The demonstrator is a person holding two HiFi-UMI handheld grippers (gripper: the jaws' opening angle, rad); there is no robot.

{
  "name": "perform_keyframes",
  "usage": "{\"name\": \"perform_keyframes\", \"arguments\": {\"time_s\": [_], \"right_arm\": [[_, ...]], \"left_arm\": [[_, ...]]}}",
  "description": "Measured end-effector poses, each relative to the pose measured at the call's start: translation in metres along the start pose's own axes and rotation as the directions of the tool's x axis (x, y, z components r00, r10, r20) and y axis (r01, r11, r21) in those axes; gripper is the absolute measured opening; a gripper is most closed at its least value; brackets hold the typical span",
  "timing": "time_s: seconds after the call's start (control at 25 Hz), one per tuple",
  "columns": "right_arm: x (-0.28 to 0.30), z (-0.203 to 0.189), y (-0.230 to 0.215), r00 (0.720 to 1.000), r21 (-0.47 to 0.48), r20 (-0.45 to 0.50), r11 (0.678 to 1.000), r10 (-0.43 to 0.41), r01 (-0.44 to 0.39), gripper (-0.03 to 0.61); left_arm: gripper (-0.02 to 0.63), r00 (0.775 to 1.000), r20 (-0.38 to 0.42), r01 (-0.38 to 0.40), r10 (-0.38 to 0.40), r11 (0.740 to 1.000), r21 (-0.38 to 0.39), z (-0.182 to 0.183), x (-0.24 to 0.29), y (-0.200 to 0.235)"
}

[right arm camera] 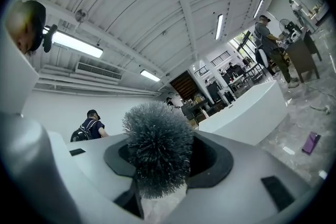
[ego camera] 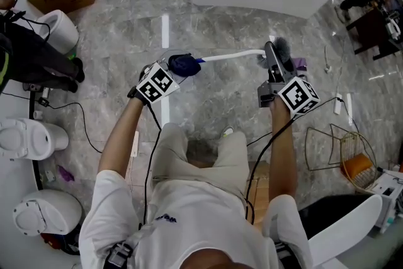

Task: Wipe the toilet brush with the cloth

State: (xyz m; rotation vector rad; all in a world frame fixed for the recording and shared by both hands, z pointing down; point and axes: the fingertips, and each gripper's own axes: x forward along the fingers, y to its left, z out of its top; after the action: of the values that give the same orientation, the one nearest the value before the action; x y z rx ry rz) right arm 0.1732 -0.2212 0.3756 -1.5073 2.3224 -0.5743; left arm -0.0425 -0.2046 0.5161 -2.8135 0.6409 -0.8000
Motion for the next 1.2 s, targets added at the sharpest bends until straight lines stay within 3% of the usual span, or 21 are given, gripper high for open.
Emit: {"name": "perform_keyframes", "arguments": {"time_s": [0.16,0.36,0.68,0.76,0.88,0.96,1.04,1.2], "right_arm": [[-0.005,0.01,-0.008,1.0,0.008,0.015,1.0,-0.015,0.015,0.219],[-0.008,0.017,-0.012,0.999,0.011,0.043,0.999,-0.032,0.032,0.219],[-0.011,0.028,-0.013,0.996,0.003,0.077,0.999,-0.043,0.043,0.219],[-0.018,0.041,-0.019,0.991,0.017,0.118,0.998,-0.063,0.061,0.219],[-0.025,0.05,-0.025,0.984,0.005,0.149,0.995,-0.098,0.098,0.219],[-0.026,0.047,-0.023,0.981,-0.058,0.152,0.989,-0.125,0.135,0.219],[-0.024,0.04,-0.017,0.979,-0.139,0.146,0.977,-0.143,0.163,0.219],[-0.013,0.015,0.006,0.987,-0.219,0.099,0.964,-0.129,0.148,0.221]], "left_arm": [[0.155,1.0,-0.007,-0.024,0.024,0.999,-0.029,-0.01,-0.004,0.006],[0.13,0.996,-0.017,-0.087,0.085,0.989,-0.121,-0.029,-0.013,0.019],[0.104,0.991,-0.058,-0.129,0.122,0.983,-0.133,-0.038,-0.013,0.024],[0.071,0.982,-0.085,-0.181,0.169,0.969,-0.17,-0.05,-0.017,0.033],[0.063,0.967,-0.072,-0.256,0.246,0.923,-0.287,-0.054,-0.03,0.048],[0.061,0.954,-0.051,-0.296,0.295,0.898,-0.325,-0.043,-0.035,0.053],[0.06,0.947,-0.026,-0.31,0.32,0.891,-0.331,-0.028,-0.035,0.054],[0.058,0.933,0.039,-0.317,0.359,0.866,-0.387,0.002,-0.035,0.051]]}}
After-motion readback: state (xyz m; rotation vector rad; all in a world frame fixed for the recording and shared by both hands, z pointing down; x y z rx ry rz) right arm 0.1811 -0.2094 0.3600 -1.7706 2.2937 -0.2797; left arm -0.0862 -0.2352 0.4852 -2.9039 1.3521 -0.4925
